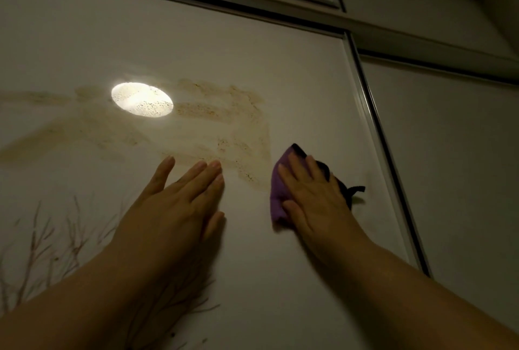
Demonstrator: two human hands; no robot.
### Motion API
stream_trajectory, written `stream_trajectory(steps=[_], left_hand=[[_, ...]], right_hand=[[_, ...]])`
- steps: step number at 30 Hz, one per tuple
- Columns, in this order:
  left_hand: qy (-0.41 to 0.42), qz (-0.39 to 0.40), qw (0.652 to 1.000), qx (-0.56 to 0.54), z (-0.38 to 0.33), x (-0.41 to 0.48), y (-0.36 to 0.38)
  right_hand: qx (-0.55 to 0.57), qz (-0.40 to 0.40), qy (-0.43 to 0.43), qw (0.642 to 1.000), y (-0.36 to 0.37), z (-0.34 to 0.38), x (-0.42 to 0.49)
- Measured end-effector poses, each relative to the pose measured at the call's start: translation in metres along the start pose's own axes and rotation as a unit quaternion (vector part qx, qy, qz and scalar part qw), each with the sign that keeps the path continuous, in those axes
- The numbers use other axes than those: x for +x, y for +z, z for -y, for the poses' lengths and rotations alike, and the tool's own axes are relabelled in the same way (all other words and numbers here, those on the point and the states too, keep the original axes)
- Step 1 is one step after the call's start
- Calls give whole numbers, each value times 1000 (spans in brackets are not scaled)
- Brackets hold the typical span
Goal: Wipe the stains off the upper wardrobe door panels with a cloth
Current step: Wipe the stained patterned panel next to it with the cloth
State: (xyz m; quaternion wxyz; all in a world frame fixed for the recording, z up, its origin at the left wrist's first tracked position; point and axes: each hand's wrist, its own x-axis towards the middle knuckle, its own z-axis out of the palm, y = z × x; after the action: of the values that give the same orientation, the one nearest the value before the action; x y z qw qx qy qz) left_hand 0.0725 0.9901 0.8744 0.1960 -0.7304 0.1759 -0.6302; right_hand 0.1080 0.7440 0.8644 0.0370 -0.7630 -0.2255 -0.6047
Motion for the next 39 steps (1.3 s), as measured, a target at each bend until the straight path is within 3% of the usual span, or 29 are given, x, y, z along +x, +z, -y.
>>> stream_trajectory(steps=[3,9,14,18,20,25,32,39], left_hand=[[-2,1,1000,2,-1,0,0],[2,3,1000,0,-1,-1,-3],[8,1,1000,5,-1,0,-4],[15,10,1000,5,1,-1,-4],[20,15,1000,7,1,-1,-4],[26,12,1000,0,2,-1,-6],[23,11,1000,2,2,-1,-5],[19,27,999,8,-1,-3,-9]], right_hand=[[-2,7,13,1000,-9,-28,-7],[-14,-14,171,985,-20,-16,38],[-2,12,80,997,1,32,-5],[-9,34,30,999,11,21,-55],[-9,21,50,998,9,7,-64],[-7,-8,192,981,-1,0,-27],[24,13,83,996,7,11,-74],[-1,-29,158,987,-11,-61,-36]])
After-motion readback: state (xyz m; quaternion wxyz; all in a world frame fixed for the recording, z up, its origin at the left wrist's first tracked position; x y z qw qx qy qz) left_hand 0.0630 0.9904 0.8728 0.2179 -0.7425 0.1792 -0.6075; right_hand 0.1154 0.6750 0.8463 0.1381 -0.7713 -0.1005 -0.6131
